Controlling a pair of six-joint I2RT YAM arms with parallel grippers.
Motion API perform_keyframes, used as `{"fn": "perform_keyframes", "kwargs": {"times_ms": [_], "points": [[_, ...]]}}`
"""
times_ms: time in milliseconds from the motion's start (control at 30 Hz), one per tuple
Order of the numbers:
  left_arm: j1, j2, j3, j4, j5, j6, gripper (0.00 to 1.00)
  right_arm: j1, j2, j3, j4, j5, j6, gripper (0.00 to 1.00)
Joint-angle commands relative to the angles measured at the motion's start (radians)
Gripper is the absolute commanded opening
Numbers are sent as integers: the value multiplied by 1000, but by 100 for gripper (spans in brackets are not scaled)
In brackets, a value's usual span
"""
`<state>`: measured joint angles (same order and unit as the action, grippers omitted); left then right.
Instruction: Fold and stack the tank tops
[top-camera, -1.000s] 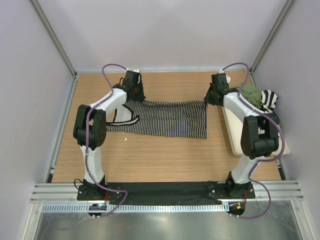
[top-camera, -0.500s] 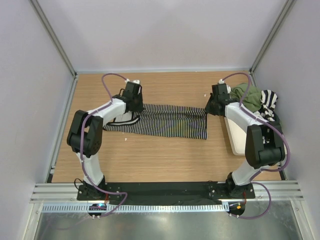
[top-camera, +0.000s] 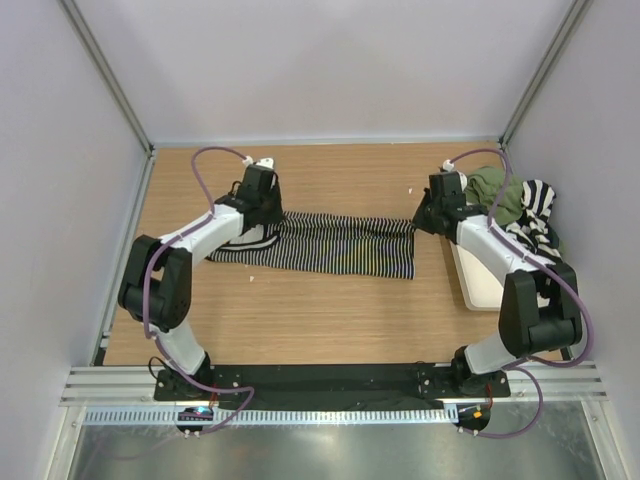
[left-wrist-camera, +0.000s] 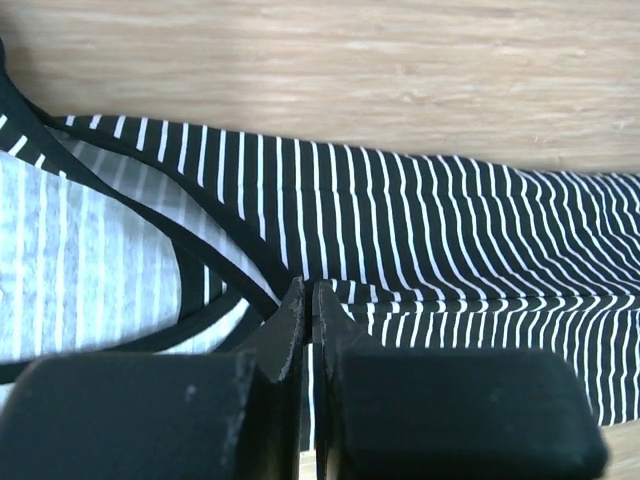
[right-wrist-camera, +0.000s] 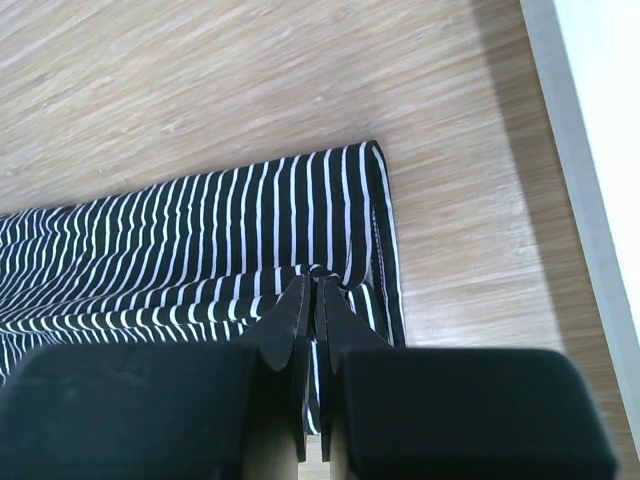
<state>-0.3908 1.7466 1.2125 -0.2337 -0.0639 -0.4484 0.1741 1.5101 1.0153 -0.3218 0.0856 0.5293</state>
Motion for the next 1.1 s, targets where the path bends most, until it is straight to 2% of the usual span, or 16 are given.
{"fn": "perform_keyframes", "kwargs": {"times_ms": [0,200,400,500,633,700,800,833,967,1067], "points": [[-13,-48,-43,34,-40,-12,0,5,-54,-40,26,19,11,1],[-40,-53,-137,48,-50,-75,0,5,-57,-200,98,37,70,1],[-42,-36,-234,42,-50,-165,0,7,-14,-256,121,63,112,5],[-42,-16,-251,47,-34,-174,0,7,-17,-276,125,74,127,12],[-45,-19,-263,63,-31,-181,0,7,-92,-297,127,103,124,35],[-48,-36,-268,73,-34,-179,1,8,-137,-310,130,114,117,39],[-52,-67,-278,79,-50,-181,5,37,-215,-304,130,141,71,44],[-56,-79,-281,82,-53,-182,9,45,-229,-297,129,149,58,46],[-59,-140,-298,93,-68,-187,18,97,-237,-241,106,151,31,43],[-59,-189,-301,96,-76,-185,30,128,-208,-213,101,151,31,38]]}}
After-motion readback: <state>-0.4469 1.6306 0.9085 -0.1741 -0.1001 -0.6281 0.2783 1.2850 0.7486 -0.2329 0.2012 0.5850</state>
